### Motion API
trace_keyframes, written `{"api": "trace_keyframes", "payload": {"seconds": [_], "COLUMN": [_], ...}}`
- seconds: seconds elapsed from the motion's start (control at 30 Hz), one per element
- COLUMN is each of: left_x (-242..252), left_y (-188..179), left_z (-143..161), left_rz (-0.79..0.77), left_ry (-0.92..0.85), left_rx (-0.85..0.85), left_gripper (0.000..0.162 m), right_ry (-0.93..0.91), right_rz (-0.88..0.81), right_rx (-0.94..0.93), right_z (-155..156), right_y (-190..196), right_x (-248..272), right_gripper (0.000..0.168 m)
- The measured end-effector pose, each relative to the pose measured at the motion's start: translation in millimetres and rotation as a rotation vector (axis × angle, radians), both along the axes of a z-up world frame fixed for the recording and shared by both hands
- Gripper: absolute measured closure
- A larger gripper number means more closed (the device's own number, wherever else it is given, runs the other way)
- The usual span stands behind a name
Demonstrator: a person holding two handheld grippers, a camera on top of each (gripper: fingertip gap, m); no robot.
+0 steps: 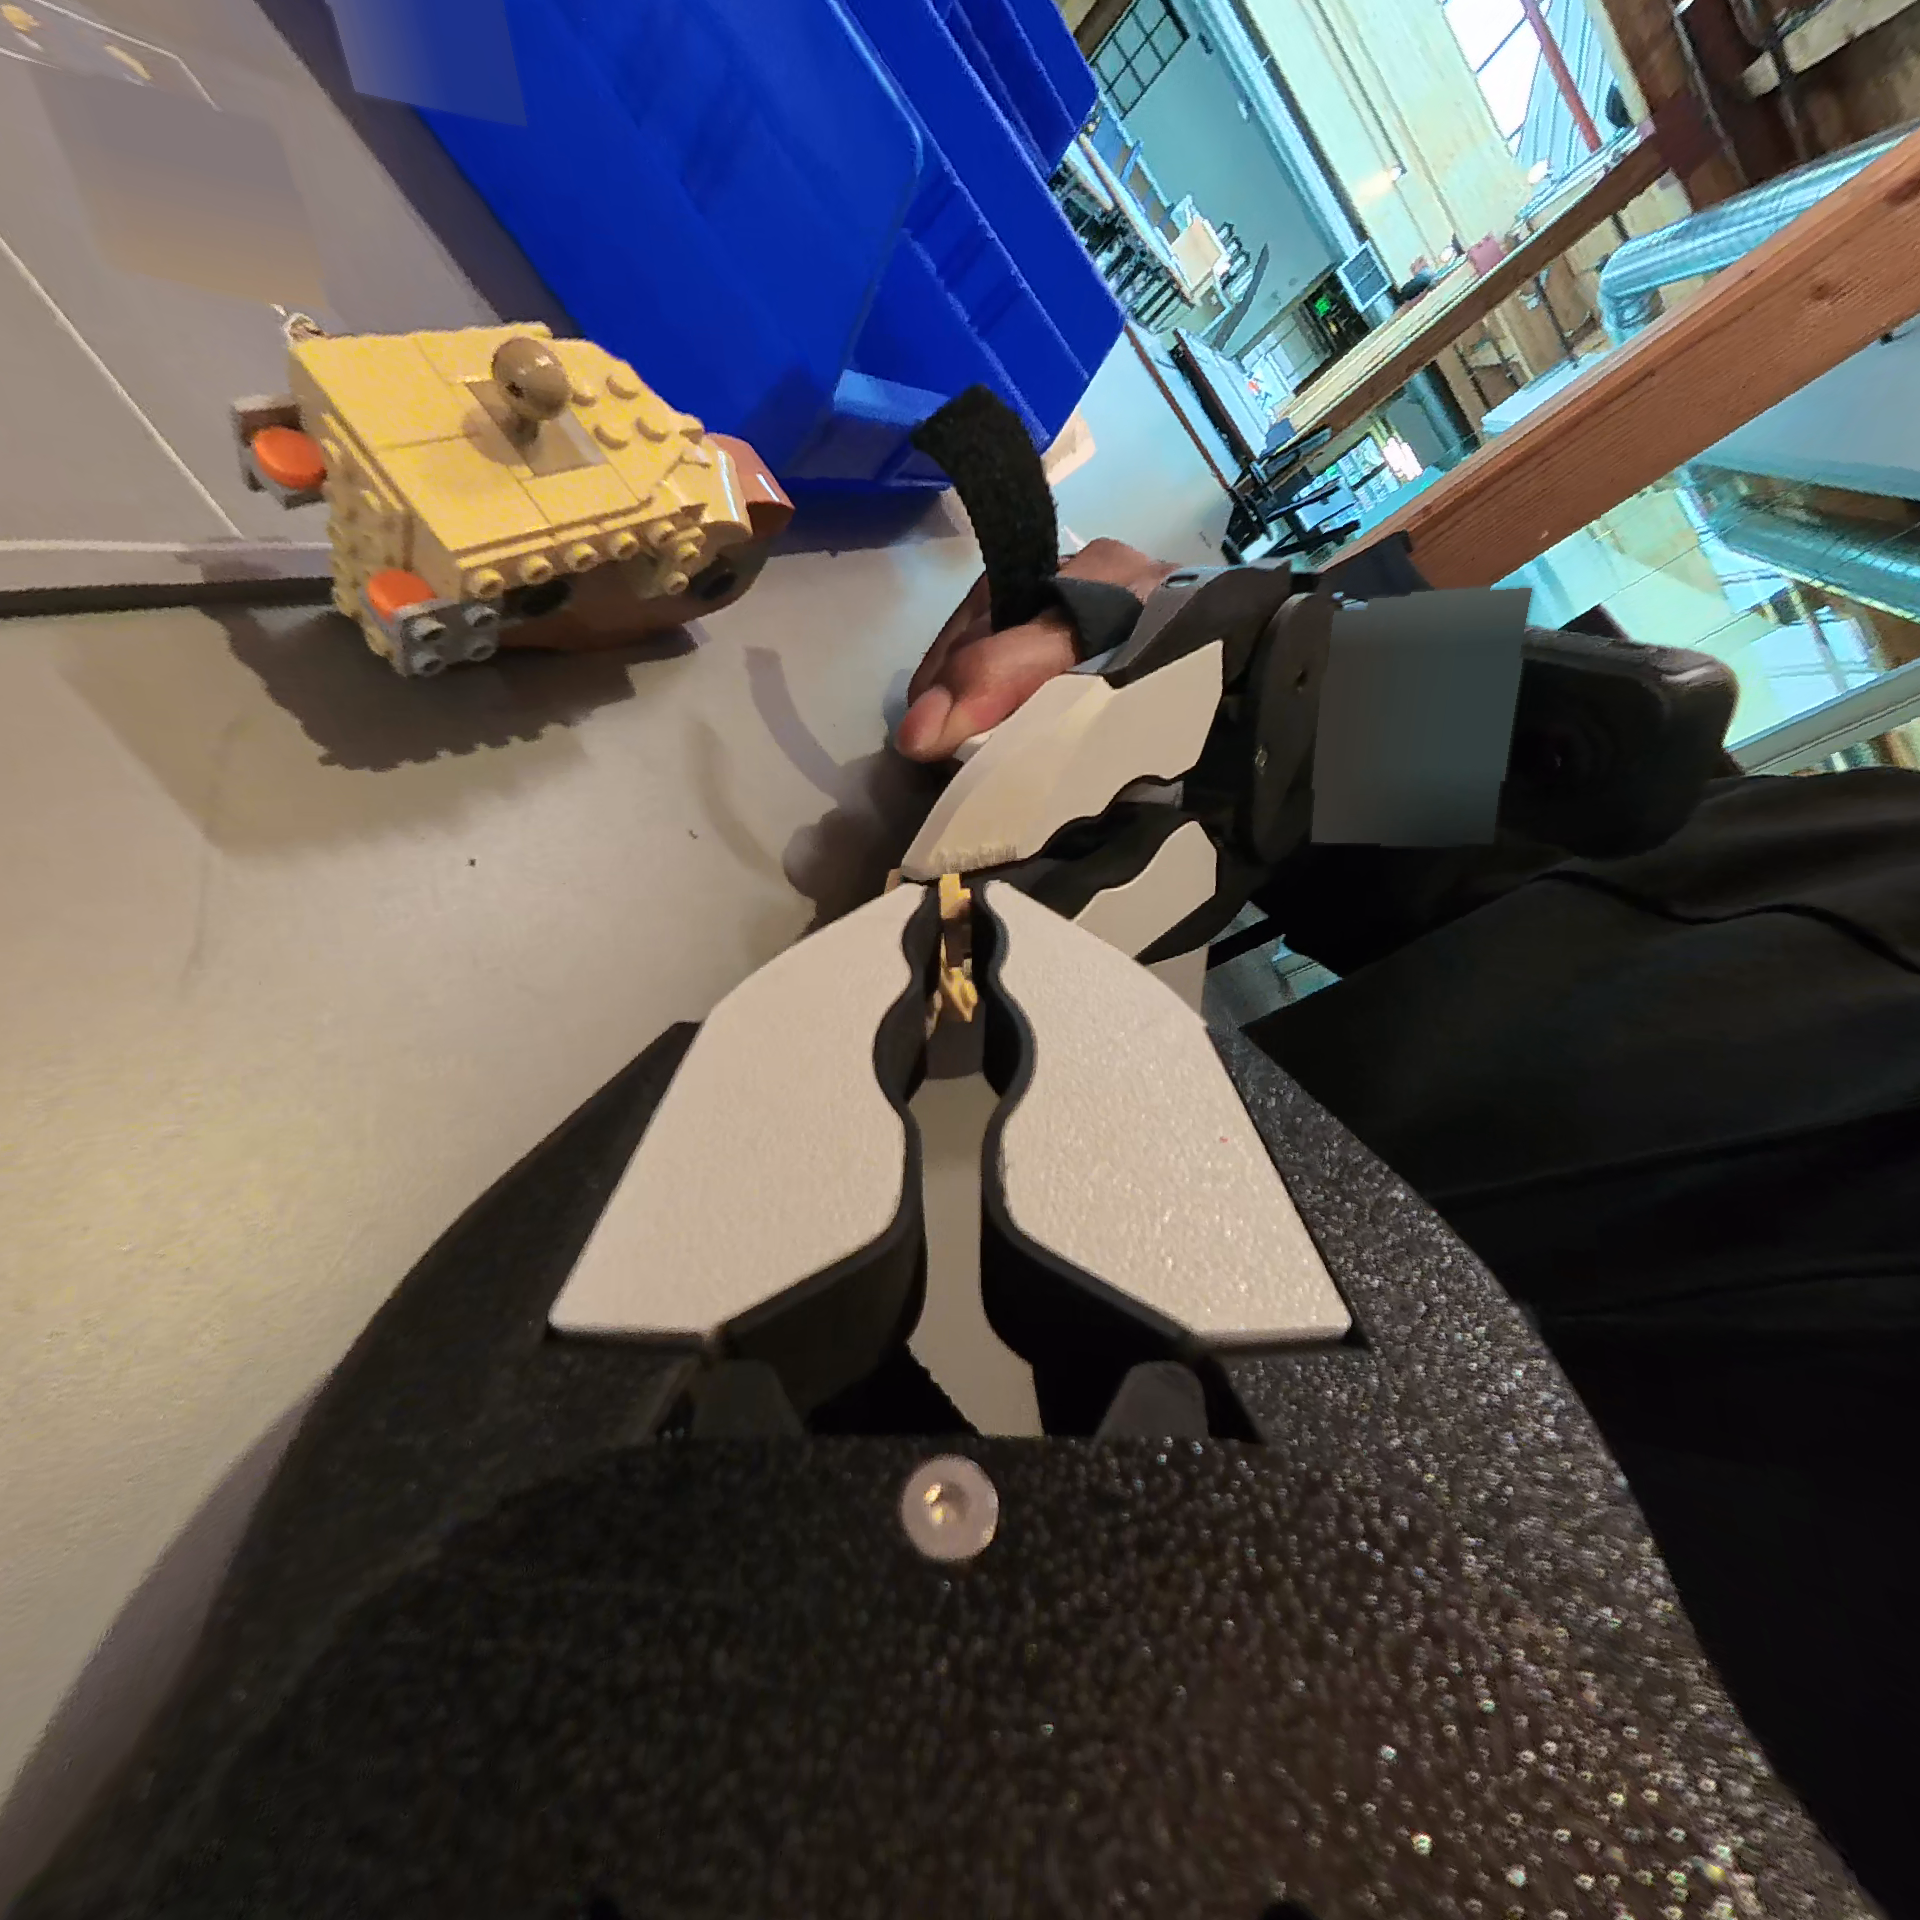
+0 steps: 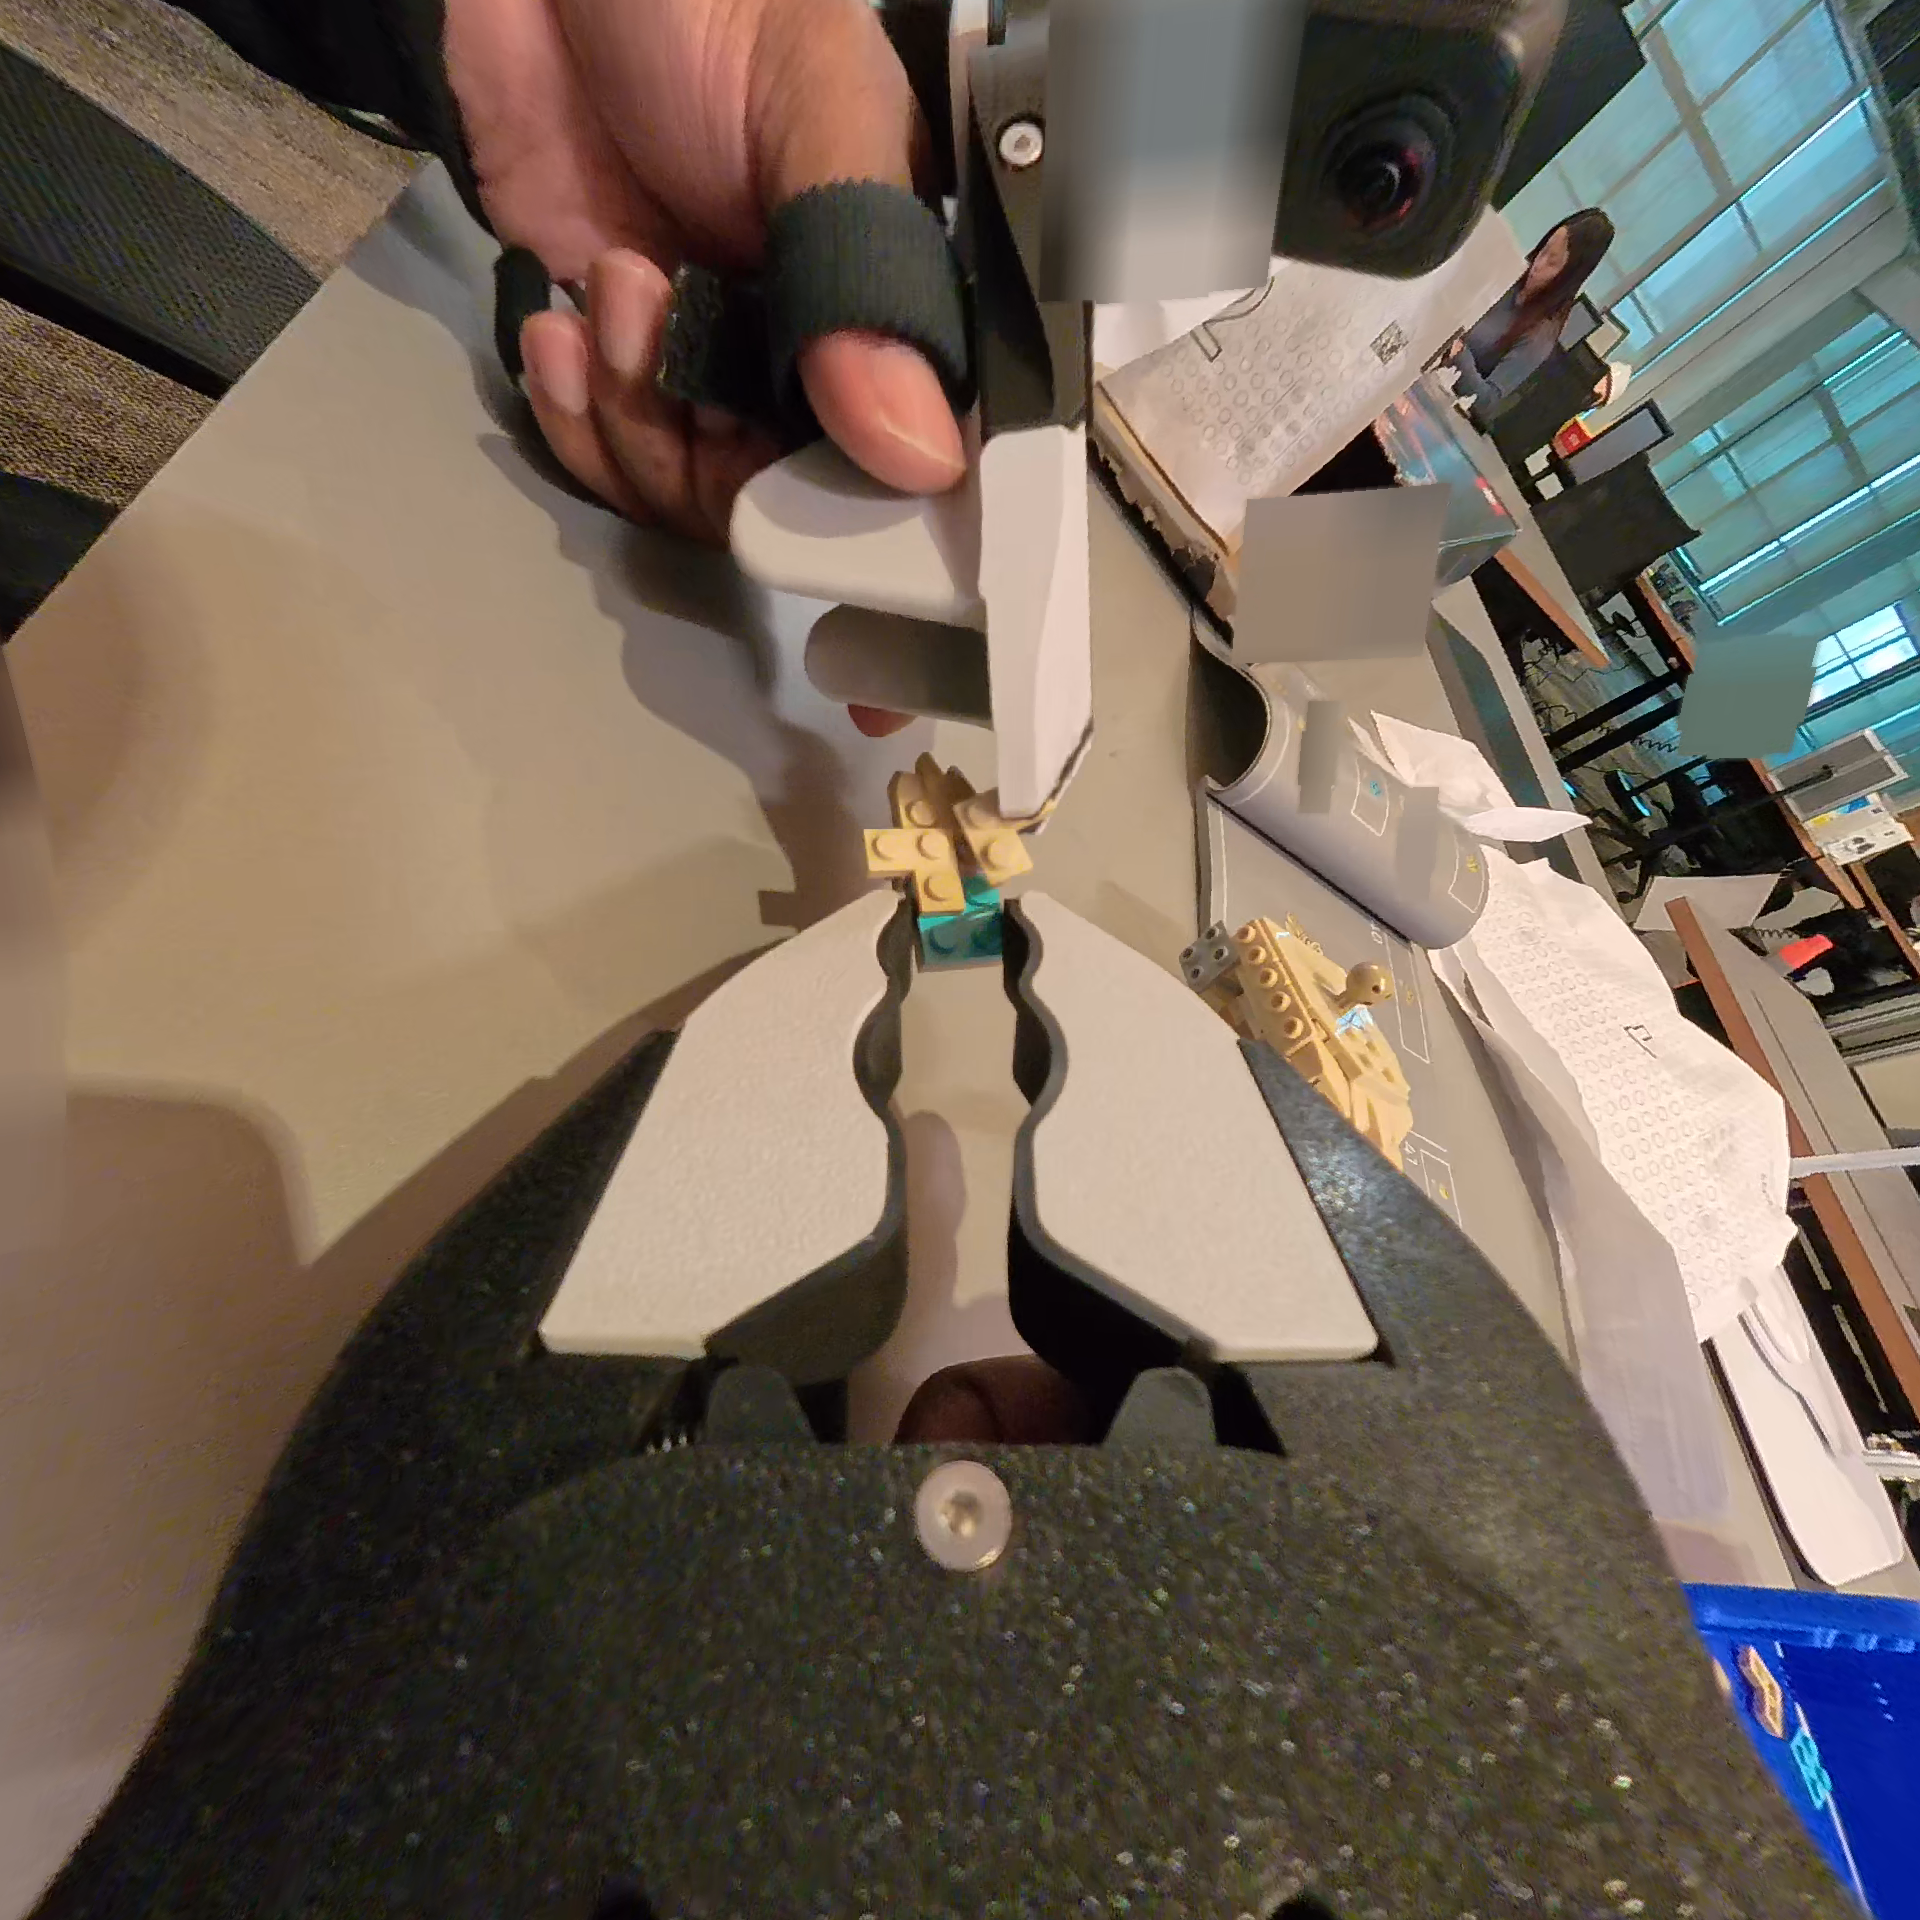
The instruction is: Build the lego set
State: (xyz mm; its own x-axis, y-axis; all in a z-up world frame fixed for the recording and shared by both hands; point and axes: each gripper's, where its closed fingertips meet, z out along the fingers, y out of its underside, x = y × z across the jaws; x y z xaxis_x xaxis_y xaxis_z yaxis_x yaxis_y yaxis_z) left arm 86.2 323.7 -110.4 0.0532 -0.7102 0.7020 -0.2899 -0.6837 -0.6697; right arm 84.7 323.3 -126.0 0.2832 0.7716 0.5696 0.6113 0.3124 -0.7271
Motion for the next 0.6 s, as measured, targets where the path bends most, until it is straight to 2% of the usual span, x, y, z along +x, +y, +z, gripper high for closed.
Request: {"api": "trace_keyframes", "payload": {"seconds": [0.6], "left_x": [-2.1], "left_y": [-0.1], "left_z": [-4.2], "left_rz": [-0.032], "left_ry": [0.109], "left_rx": [0.144], "left_gripper": [0.157], "right_ry": [-0.004], "right_rz": [0.013], "right_rx": [0.027], "right_z": [0.7], "right_y": [-2.3], "right_x": [-1.6], "right_gripper": [0.152]}}
